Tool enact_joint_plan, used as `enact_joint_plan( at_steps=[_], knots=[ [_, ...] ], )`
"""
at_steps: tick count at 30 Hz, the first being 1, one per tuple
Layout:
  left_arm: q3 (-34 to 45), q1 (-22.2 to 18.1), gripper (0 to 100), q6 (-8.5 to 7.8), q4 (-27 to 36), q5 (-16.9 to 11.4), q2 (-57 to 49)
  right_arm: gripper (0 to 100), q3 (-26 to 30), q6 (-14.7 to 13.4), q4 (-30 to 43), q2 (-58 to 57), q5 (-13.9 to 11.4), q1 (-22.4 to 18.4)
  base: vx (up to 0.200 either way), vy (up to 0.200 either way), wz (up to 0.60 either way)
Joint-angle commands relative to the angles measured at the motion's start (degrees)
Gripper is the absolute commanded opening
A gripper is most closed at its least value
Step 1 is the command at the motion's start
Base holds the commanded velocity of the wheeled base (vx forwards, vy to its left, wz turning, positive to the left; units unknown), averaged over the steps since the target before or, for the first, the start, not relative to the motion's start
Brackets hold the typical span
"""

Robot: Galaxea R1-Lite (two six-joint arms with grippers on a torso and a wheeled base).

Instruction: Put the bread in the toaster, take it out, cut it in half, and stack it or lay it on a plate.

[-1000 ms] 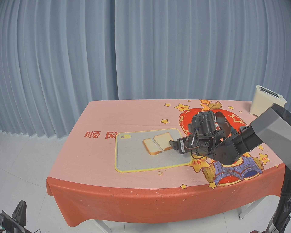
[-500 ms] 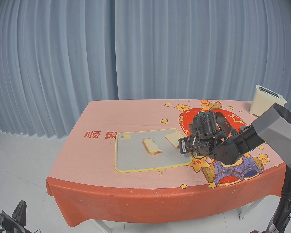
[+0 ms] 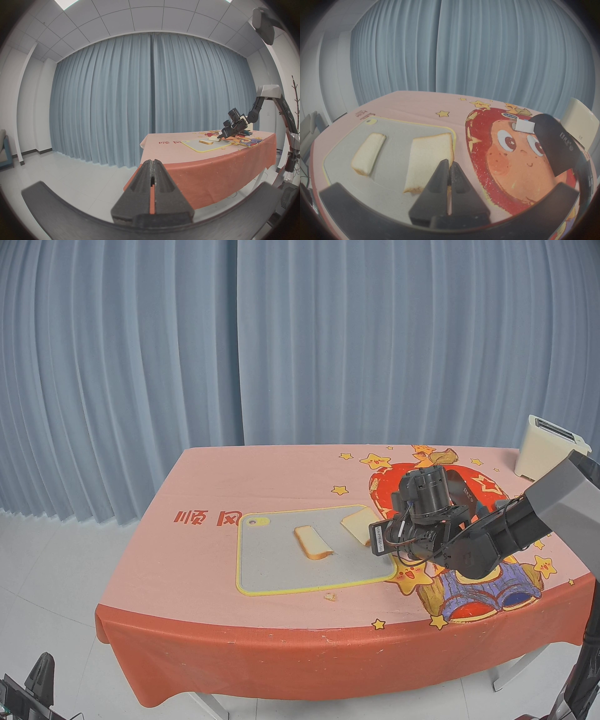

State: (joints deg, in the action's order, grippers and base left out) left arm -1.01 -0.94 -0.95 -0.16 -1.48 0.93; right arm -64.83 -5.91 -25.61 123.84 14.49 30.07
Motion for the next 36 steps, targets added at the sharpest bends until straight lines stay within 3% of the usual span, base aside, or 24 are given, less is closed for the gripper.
enact_joint_plan(
  at_steps=[1, 8, 15, 36],
  knots=[
    [1.01, -0.03, 0, -0.02, -0.02, -0.02, -0.93, 0, 1.37, -0.15, -0.40, -3.96, 0.18, 0.69, 0.000, 0.000, 0.00],
    [1.01, -0.03, 0, 0.07, -0.02, -0.02, -0.93, 0, 3.92, 0.11, -4.18, -6.51, 0.36, 1.83, 0.000, 0.000, 0.00],
    [1.01, -0.03, 0, -0.02, -0.11, -0.02, -0.93, 0, 5.77, 0.11, -4.53, -8.62, 2.73, 1.92, 0.000, 0.000, 0.00],
    [1.01, -0.03, 0, 0.07, -0.02, -0.02, -0.93, 0, 12.80, 0.11, -3.66, -21.89, 3.08, 2.53, 0.000, 0.000, 0.00]
  ],
)
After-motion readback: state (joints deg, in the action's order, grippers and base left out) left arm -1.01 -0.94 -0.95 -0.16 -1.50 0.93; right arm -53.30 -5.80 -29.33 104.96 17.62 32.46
